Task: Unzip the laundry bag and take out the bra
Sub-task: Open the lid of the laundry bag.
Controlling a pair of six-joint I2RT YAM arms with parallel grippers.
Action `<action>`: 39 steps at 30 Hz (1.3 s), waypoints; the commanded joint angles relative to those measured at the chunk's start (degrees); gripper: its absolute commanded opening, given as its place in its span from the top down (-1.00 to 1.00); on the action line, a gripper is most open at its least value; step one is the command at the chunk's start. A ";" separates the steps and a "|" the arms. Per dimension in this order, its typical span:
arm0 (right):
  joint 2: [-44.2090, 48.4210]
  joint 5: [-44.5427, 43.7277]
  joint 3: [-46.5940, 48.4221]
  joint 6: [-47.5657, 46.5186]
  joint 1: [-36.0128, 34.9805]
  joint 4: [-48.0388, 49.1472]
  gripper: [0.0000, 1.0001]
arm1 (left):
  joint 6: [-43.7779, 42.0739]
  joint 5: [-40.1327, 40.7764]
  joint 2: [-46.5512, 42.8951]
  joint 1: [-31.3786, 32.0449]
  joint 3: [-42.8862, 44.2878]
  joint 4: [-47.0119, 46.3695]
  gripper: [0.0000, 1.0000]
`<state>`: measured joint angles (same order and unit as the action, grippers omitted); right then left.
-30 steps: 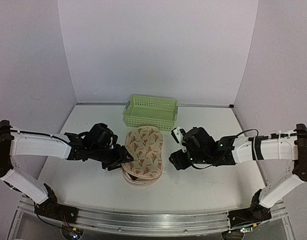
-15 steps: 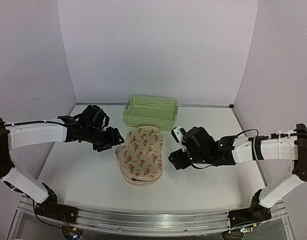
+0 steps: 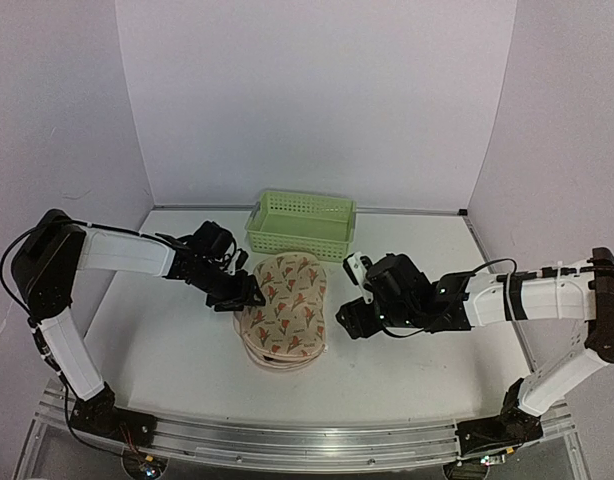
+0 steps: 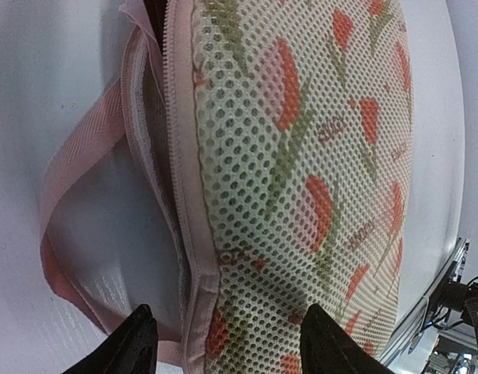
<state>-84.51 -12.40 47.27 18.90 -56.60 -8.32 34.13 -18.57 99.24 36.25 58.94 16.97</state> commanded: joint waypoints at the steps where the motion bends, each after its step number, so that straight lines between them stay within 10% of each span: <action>1: 0.95 0.59 -0.42 1.05 -0.03 2.16 -0.40 | -3.03 -3.66 1.36 -0.89 3.17 -3.69 -0.23; 39: 1.49 0.43 -1.06 2.39 -0.04 2.99 -0.19 | 0.71 -7.10 -6.05 2.73 8.28 -3.19 1.00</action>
<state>-85.52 -10.59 47.09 20.27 -56.60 -8.19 33.74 -24.32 94.76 36.73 62.15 14.74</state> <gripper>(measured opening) 0.595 0.031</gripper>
